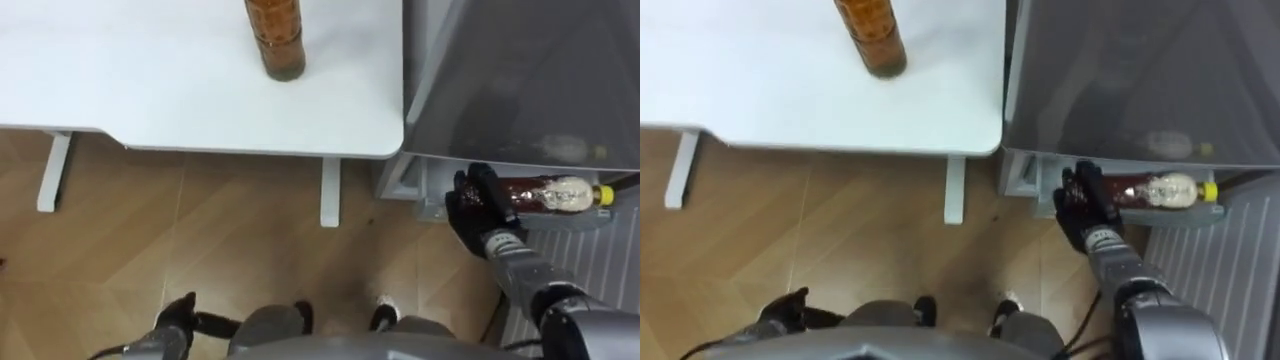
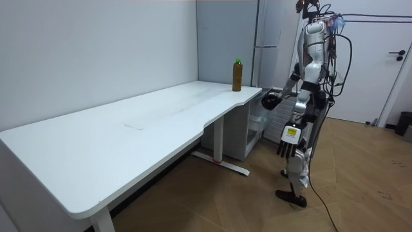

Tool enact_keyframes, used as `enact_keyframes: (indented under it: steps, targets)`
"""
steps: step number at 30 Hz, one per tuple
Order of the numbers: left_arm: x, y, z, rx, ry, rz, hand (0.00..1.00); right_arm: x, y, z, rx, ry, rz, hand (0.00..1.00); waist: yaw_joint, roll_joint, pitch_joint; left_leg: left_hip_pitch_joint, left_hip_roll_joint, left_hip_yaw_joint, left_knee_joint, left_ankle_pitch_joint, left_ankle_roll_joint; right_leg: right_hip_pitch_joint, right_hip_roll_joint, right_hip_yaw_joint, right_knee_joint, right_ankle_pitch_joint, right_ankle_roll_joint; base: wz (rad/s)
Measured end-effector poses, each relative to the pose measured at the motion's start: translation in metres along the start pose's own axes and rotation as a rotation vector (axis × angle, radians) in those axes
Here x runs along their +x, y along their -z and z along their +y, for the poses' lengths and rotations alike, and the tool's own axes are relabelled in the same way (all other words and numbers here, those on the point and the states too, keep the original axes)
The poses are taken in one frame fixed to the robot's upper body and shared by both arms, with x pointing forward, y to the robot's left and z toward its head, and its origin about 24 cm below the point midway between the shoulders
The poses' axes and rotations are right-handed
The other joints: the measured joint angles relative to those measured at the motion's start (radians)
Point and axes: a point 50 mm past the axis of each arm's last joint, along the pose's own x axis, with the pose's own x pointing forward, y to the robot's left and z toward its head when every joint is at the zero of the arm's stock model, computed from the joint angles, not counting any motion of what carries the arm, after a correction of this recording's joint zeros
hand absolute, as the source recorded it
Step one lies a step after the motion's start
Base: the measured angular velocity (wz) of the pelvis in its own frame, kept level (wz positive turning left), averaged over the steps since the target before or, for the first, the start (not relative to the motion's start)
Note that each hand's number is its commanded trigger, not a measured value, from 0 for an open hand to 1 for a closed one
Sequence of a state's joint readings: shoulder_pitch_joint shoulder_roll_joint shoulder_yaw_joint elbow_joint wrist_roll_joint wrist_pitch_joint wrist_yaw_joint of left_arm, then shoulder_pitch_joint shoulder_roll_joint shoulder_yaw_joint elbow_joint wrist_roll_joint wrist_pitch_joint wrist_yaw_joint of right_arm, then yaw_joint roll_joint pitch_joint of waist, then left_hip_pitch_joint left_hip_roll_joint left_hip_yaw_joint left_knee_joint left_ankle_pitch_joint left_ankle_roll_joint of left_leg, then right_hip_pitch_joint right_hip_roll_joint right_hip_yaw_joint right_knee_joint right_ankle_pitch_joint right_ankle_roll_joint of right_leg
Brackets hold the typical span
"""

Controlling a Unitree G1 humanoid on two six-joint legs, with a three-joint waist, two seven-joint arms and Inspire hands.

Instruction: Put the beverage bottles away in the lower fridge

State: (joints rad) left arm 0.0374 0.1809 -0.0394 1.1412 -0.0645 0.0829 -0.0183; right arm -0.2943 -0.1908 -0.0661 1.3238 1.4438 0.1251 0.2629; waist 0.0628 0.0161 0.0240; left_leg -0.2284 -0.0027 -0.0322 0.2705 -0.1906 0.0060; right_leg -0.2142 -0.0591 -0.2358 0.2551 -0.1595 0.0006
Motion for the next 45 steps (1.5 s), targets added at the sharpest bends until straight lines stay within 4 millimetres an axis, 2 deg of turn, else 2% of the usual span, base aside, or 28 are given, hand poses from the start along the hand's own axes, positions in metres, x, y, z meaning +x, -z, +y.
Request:
enact_keyframes:
  steps: [6,8,11,14,17,19,24,27,29,33,34,35,36,43,45]
  targets:
    - [0.002,-0.018,0.005,0.022,0.014,-0.034,0.00,0.003,-0.015,0.012,0.021,0.013,-0.029,1.00,0.020,-0.027,0.0169,-0.088,-0.011,-0.006,-0.001,0.017,0.002,-0.108,-0.017,-0.011,0.045,-0.001,-0.001,0.01]
    - [0.002,-0.025,0.009,0.037,0.011,-0.051,0.00,0.007,-0.025,0.029,0.020,-0.015,-0.045,1.00,0.024,-0.042,0.0252,-0.134,-0.019,-0.006,0.005,0.027,0.006,-0.161,-0.027,-0.010,0.068,-0.001,-0.001,0.02]
    - [0.003,-0.023,0.009,0.005,0.019,-0.036,0.00,0.008,-0.039,0.046,0.019,-0.039,-0.074,1.00,0.025,-0.043,0.0257,-0.171,-0.028,-0.010,0.008,0.036,0.011,-0.197,-0.038,-0.015,0.073,0.001,-0.001,0.09]
    - [0.003,-0.020,0.010,-0.026,0.024,-0.013,0.00,0.011,-0.042,0.062,0.008,-0.074,-0.076,1.00,0.031,-0.046,0.0271,-0.193,-0.029,-0.010,0.019,0.036,0.011,-0.215,-0.039,-0.014,0.080,0.001,-0.001,0.02]
    - [0.003,-0.026,0.009,-0.028,0.037,-0.027,0.00,0.013,-0.046,0.077,-0.001,-0.105,-0.077,1.00,0.045,-0.046,0.0271,-0.231,-0.030,-0.010,0.038,0.036,0.011,-0.253,-0.043,-0.014,0.101,0.001,-0.001,0.00]
    - [0.004,-0.030,0.007,-0.021,0.043,-0.036,0.00,0.013,-0.049,0.079,-0.013,-0.107,-0.078,1.00,0.056,-0.046,0.0272,-0.245,-0.030,-0.010,0.044,0.037,0.012,-0.265,-0.044,-0.015,0.108,0.001,-0.001,0.04]
    - [0.004,-0.031,0.007,-0.017,0.061,-0.036,0.00,0.013,-0.053,0.089,-0.028,-0.113,-0.081,1.00,0.058,-0.048,0.0284,-0.282,-0.034,-0.010,0.067,0.038,0.014,-0.299,-0.050,-0.014,0.130,0.001,-0.001,0.02]
    - [0.004,-0.031,0.007,-0.016,0.067,-0.037,0.00,0.012,-0.060,0.092,-0.038,-0.101,-0.097,1.00,0.060,-0.056,0.0336,-0.298,-0.044,-0.010,0.071,0.045,0.019,-0.326,-0.065,-0.012,0.159,-0.003,-0.001,0.05]
    - [0.003,-0.032,0.013,-0.012,0.053,-0.037,0.00,0.011,-0.063,0.094,-0.043,-0.083,-0.100,1.00,0.061,-0.073,0.0436,-0.315,-0.049,-0.011,0.082,0.048,0.020,-0.345,-0.072,-0.012,0.173,-0.004,-0.001,0.04]
    - [0.003,-0.031,0.015,0.021,0.046,-0.028,0.00,0.010,-0.071,0.098,-0.046,-0.065,-0.114,1.00,0.060,-0.085,0.0483,-0.358,-0.058,-0.015,0.114,0.049,0.022,-0.383,-0.082,-0.012,0.199,-0.006,0.000,0.06]
    - [0.003,-0.031,0.014,0.027,0.046,-0.027,0.00,0.010,-0.073,0.102,-0.048,-0.065,-0.120,0.73,0.061,-0.086,0.0484,-0.375,-0.061,-0.015,0.126,0.050,0.023,-0.399,-0.086,-0.011,0.210,-0.006,0.000,0.04]
    - [0.003,-0.030,0.014,0.027,0.044,-0.025,0.00,0.010,-0.073,0.104,-0.049,-0.067,-0.121,0.51,0.062,-0.086,0.0485,-0.383,-0.062,-0.015,0.133,0.050,0.024,-0.405,-0.088,-0.012,0.215,-0.007,0.000,0.00]
    - [0.003,-0.030,0.015,0.027,0.043,-0.024,0.00,0.010,-0.073,0.104,-0.049,-0.068,-0.121,0.00,0.064,-0.086,0.0485,-0.386,-0.062,-0.015,0.139,0.050,0.024,-0.407,-0.088,-0.012,0.217,-0.007,0.000,0.04]
    - [0.003,-0.029,0.017,0.033,0.025,-0.011,0.00,0.010,-0.079,0.125,-0.042,-0.094,-0.135,0.00,0.073,-0.086,0.0475,-0.398,-0.067,-0.019,0.157,0.053,0.027,-0.420,-0.098,-0.015,0.246,-0.009,-0.001,0.03]
    - [0.003,-0.029,0.017,0.033,0.020,-0.012,0.00,0.009,-0.080,0.125,-0.038,-0.084,-0.139,0.00,0.073,-0.086,0.0473,-0.401,-0.068,-0.022,0.162,0.053,0.027,-0.419,-0.098,-0.017,0.247,-0.009,-0.002,0.05]
